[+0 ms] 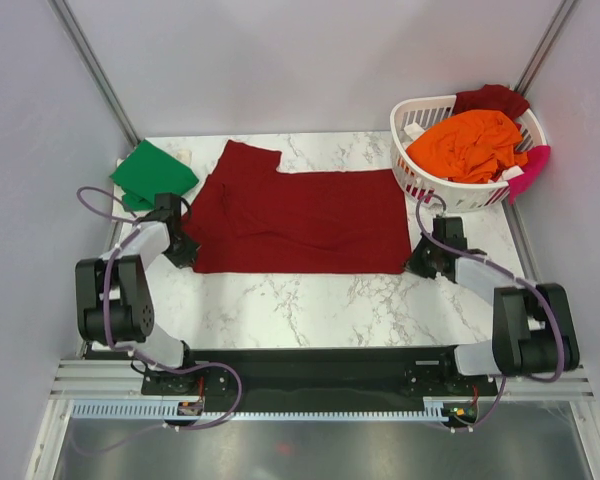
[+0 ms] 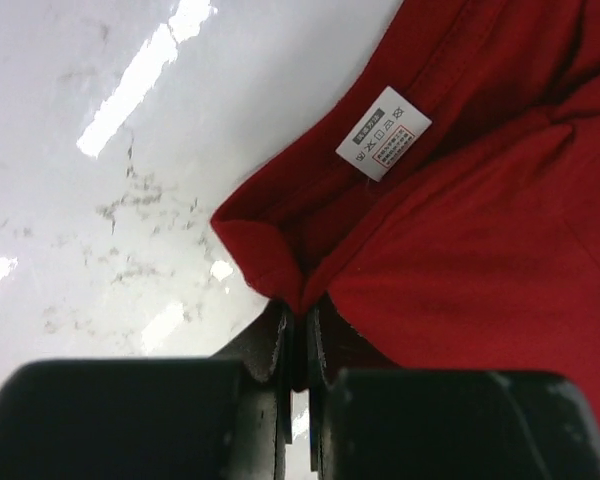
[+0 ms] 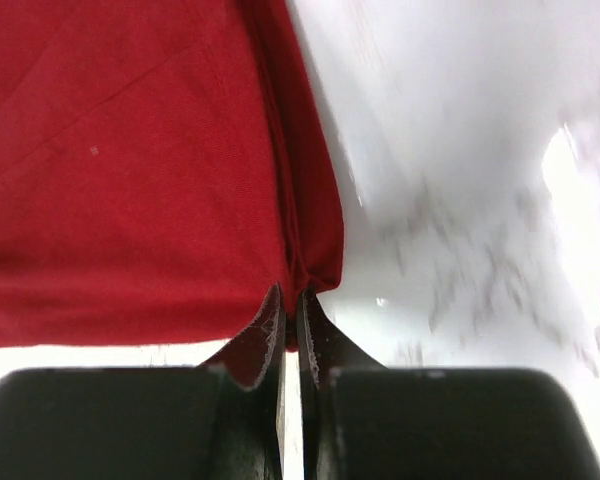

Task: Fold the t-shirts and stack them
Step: Fold the tshirt

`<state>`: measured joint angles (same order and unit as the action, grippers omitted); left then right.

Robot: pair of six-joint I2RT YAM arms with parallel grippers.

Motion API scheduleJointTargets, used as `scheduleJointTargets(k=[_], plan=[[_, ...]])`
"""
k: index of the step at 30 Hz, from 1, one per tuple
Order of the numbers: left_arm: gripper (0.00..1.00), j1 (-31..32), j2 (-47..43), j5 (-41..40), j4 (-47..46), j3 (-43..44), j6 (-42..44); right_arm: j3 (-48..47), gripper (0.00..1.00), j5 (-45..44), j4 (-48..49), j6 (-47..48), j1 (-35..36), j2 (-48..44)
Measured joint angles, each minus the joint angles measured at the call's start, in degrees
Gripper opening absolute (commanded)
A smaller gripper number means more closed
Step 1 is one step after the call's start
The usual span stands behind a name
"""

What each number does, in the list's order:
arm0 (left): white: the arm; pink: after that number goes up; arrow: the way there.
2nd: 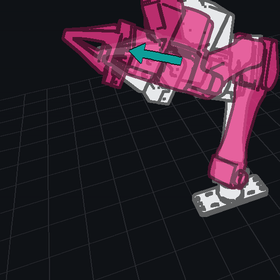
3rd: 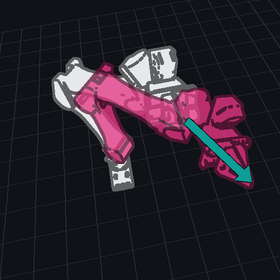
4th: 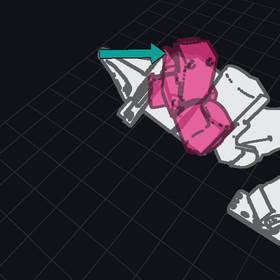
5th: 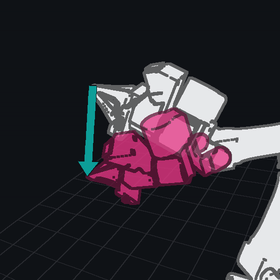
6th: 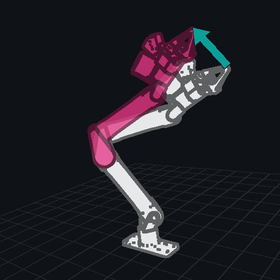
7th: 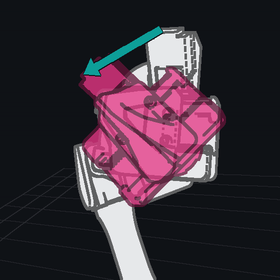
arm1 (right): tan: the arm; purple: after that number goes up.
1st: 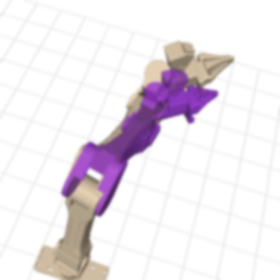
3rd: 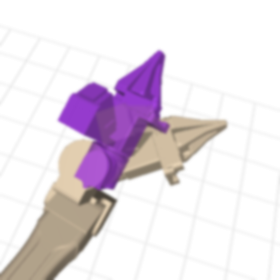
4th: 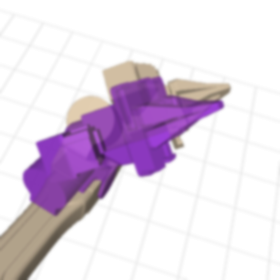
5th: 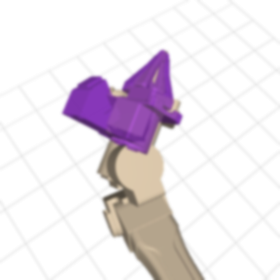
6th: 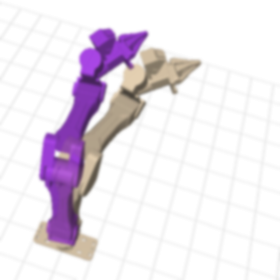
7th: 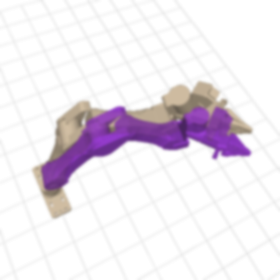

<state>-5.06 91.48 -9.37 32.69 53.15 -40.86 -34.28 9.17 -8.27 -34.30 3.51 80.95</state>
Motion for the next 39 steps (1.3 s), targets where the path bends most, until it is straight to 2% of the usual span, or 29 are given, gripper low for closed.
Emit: scheduleJointTargets(k=[7,12,13,14,15,16,17,18,19,21,24,29,34,37,39], plan=[[0.02,0.0,-17.9,8.2,2.1,-7.9,0.0,3.4,0.00,0.0,-9.7,-2.1,-0.4,-16.9],[0.03,-0.1,-31.2,13.2,7.1,-12.6,-1.0,3.4,0.00,-0.1,-17.1,-3.1,-0.8,-25.1],[0.08,-0.1,-33.1,14.0,8.3,-13.1,-1.3,3.6,0.00,-0.2,-18.5,-3.5,-0.8,-26.6],[0.14,-0.1,-34.9,14.5,9.7,-13.4,-1.6,3.8,0.06,-0.2,-20.1,-3.8,-0.9,-28.2],[0.22,-0.1,-36.5,15.1,11.0,-13.5,-1.8,4.0,0.16,-0.2,-21.2,-4.0,-1.0,-29.3],[0.52,-0.1,-37.6,15.7,12.0,-13.5,-2.1,4.2,0.37,-0.3,-22.6,-4.3,-1.1,-30.5],[0.65,-0.1,-38.8,16.3,13.0,-13.5,-2.3,4.2,0.80,-0.4,-23.9,-5.0,-1.2,-31.4],[0.76,-0.1,-39.8,17.3,14.2,-13.3,-2.7,4.2,0.96,-0.6,-25.1,-5.4,-1.3,-32.1],[0.84,-0.1,-40.6,17.8,15.6,-12.8,-2.9,4.2,0.98,-0.6,-26.2,-5.0,-1.4,-32.6],[0.84,-0.1,-41.4,18.0,19.2,-10.3,-3.0,4.1,0.98,-1.0,-28.2,-4.7,-1.5,-33.2],[0.72,-0.1,-42.0,14.6,22.9,-4.0,-1.3,3.4,0.98,-1.6,-30.6,-4.7,-1.6,-34.1],[0.60,1.3,-41.7,10.8,22.7,-0.5,1.7,0.1,0.98,-0.7,-30.9,-4.7,-1.6,-34.2],[0.56,12.5,-33.4,10.1,17.0,-5.6,0.4,-2.9,0.98,1.1,-28.5,-3.8,-1.7,-30.8],[0.56,19.8,-24.3,10.1,13.0,-6.6,-1.5,-4.1,0.98,1.4,-28.1,-3.0,-1.7,-29.4],[0.56,22.0,-18.6,9.7,10.2,-6.0,-2.3,-4.5,0.98,1.6,-28.1,-2.6,-1.7,-29.4]])
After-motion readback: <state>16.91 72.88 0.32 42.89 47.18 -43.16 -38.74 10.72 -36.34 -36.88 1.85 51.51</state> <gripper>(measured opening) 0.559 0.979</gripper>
